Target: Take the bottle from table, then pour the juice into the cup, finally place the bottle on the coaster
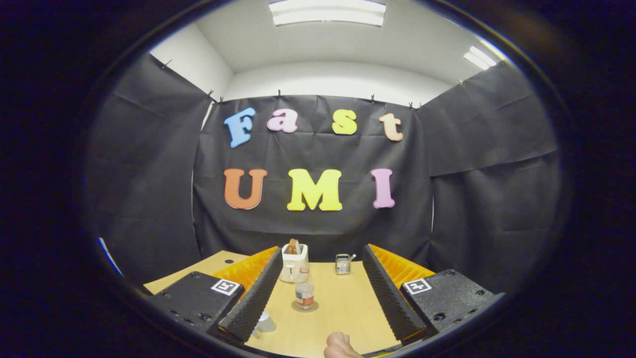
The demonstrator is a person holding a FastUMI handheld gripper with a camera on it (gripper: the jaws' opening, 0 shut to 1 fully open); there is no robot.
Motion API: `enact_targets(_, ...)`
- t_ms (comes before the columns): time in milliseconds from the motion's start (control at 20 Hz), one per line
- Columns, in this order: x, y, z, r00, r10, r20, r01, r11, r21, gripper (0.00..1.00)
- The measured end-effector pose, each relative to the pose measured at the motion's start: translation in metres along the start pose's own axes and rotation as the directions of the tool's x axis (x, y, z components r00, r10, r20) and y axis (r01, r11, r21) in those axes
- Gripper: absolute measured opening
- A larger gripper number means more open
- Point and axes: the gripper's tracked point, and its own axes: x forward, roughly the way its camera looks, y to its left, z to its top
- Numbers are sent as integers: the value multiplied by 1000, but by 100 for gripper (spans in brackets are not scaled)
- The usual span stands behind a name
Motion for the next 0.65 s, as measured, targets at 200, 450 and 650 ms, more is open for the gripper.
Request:
enact_targets(200, -10, 0, 3, 1000, 8, 14, -8, 1000, 13, 100)
enact_targets(450, -20, 0, 8, 1000, 16, 20, -16, 1000, 14, 100)
enact_targets(650, -28, 0, 8, 999, 18, 29, -19, 1000, 14, 100)
